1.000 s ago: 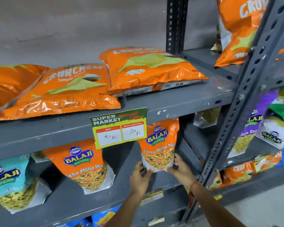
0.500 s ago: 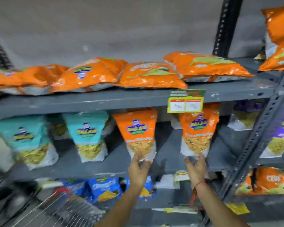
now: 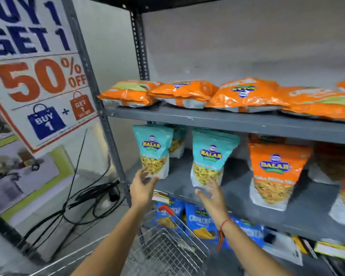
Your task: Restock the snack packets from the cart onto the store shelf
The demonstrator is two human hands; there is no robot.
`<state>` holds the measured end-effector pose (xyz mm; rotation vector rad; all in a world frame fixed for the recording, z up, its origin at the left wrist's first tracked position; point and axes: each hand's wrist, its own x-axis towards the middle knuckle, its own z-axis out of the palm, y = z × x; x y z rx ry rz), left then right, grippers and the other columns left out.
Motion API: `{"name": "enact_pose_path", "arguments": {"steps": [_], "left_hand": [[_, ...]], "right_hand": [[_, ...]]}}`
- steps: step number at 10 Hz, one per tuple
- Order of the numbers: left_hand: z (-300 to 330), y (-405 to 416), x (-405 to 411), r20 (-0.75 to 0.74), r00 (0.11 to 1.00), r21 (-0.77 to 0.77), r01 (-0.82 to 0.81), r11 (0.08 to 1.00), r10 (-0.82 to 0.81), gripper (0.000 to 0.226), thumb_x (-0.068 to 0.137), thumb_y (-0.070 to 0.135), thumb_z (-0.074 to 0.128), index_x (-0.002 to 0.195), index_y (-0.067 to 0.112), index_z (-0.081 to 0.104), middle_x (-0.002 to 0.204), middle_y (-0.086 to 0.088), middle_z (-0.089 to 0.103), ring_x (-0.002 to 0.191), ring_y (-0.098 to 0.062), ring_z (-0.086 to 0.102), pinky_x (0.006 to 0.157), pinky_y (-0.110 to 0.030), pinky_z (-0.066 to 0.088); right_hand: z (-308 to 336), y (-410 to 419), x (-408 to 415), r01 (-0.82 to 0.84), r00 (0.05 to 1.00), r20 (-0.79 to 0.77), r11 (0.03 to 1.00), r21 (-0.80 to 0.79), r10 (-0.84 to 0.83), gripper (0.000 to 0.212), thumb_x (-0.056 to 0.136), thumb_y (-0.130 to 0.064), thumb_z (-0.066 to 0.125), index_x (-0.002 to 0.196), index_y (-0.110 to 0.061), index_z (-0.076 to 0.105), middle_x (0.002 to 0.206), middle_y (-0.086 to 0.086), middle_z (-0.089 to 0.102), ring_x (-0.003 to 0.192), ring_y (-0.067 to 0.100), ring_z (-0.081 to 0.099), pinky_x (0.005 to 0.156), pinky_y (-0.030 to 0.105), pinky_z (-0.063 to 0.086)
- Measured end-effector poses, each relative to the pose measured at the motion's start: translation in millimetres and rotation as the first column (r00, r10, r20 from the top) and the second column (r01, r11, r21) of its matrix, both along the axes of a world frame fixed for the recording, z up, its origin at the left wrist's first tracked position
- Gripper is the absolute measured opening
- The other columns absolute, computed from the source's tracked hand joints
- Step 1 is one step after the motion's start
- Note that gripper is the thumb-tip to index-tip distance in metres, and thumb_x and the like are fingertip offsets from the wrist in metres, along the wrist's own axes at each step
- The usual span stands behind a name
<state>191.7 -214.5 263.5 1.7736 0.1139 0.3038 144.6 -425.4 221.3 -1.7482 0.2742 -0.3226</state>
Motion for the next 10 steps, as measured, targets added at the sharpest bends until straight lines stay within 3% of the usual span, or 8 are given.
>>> {"name": "enact_pose_path", "arguments": {"steps": [2, 4, 5, 6, 7, 8, 9, 10], "left_hand": [[-51, 43, 71, -0.096, 0.992, -0.005, -0.077, 0.997, 0.076, 0.061, 0.077, 0.022, 0.076, 0.131, 0.008, 0.05, 0.129, -0.015, 0.059, 0.1, -0.021, 0.06, 0.092, -0.04, 0.051], [-108, 62, 159, -0.309, 0.951, 0.02, 0.012, 1.0, -0.005, 0.085, 0.073, 0.034, 0.079, 0.143, 0.012, 0.035, 0.144, -0.013, 0.047, 0.117, -0.028, 0.056, 0.098, -0.051, 0.049], [-128, 63, 192, -0.376, 0.924, -0.045, 0.056, 0.997, -0.069, 0.092, 0.066, 0.03, 0.083, 0.141, 0.011, 0.033, 0.142, -0.017, 0.046, 0.12, -0.038, 0.054, 0.097, -0.059, 0.048], [-146, 65, 209, -0.358, 0.93, -0.142, 0.035, 0.989, -0.084, 0.071, 0.045, 0.036, 0.084, 0.11, 0.02, 0.057, 0.102, -0.019, 0.07, 0.085, -0.033, 0.065, 0.076, -0.052, 0.051], [-154, 63, 212, -0.305, 0.947, -0.089, 0.072, 0.993, -0.096, 0.054, 0.047, 0.049, 0.082, 0.095, 0.027, 0.068, 0.08, 0.004, 0.074, 0.074, -0.022, 0.067, 0.066, -0.045, 0.051], [-148, 60, 208, -0.247, 0.963, -0.072, 0.095, 0.993, -0.11, 0.034, 0.059, 0.035, 0.08, 0.091, 0.038, 0.068, 0.089, 0.012, 0.076, 0.087, -0.021, 0.072, 0.066, -0.039, 0.056], [-141, 56, 199, -0.205, 0.972, -0.036, 0.106, 0.994, -0.111, 0.036, 0.07, 0.009, 0.078, 0.088, 0.039, 0.067, 0.089, 0.016, 0.073, 0.08, -0.006, 0.072, 0.062, -0.022, 0.056], [-125, 52, 180, -0.199, 0.976, -0.038, 0.083, 0.996, -0.089, 0.047, 0.073, 0.018, 0.079, 0.115, 0.025, 0.06, 0.102, 0.007, 0.068, 0.075, 0.006, 0.067, 0.06, -0.012, 0.053]], "right_hand": [[-35, 52, 95, -0.238, 0.957, -0.168, 0.971, 0.003, 0.235, 0.061, 0.081, -0.023, 0.071, 0.135, -0.02, 0.041, 0.13, 0.011, 0.05, 0.117, 0.023, 0.051, 0.1, 0.042, 0.046], [-80, 80, 187, -0.318, 0.906, -0.281, 0.947, 0.045, 0.317, 0.088, 0.078, -0.017, 0.074, 0.148, -0.018, 0.02, 0.147, 0.014, 0.037, 0.134, 0.029, 0.04, 0.107, 0.047, 0.041], [-96, 90, 220, -0.308, 0.919, -0.257, 0.951, 0.004, 0.298, 0.095, 0.075, -0.018, 0.076, 0.148, -0.021, 0.015, 0.143, 0.01, 0.043, 0.129, 0.028, 0.046, 0.103, 0.047, 0.044], [-102, 94, 243, -0.309, 0.922, -0.258, 0.95, -0.046, 0.288, 0.069, 0.076, -0.018, 0.073, 0.133, -0.016, 0.034, 0.125, 0.013, 0.056, 0.109, 0.03, 0.059, 0.091, 0.049, 0.052], [-104, 93, 255, -0.294, 0.934, -0.258, 0.943, -0.158, 0.248, 0.043, 0.077, -0.019, 0.07, 0.108, -0.011, 0.042, 0.109, 0.016, 0.061, 0.095, 0.031, 0.063, 0.079, 0.046, 0.055], [-101, 90, 254, -0.312, 0.927, -0.264, 0.937, -0.155, 0.265, 0.045, 0.078, -0.02, 0.07, 0.112, -0.011, 0.043, 0.11, 0.016, 0.061, 0.09, 0.025, 0.064, 0.079, 0.046, 0.055], [-98, 88, 241, -0.301, 0.933, -0.224, 0.952, -0.052, 0.282, 0.075, 0.075, -0.019, 0.075, 0.137, -0.015, 0.033, 0.128, 0.012, 0.054, 0.103, 0.023, 0.061, 0.089, 0.046, 0.054], [-87, 86, 218, -0.2, 0.957, -0.208, 0.98, 0.025, 0.201, 0.092, 0.073, -0.021, 0.078, 0.146, -0.02, 0.021, 0.139, 0.011, 0.043, 0.116, 0.025, 0.052, 0.102, 0.048, 0.047]]}}
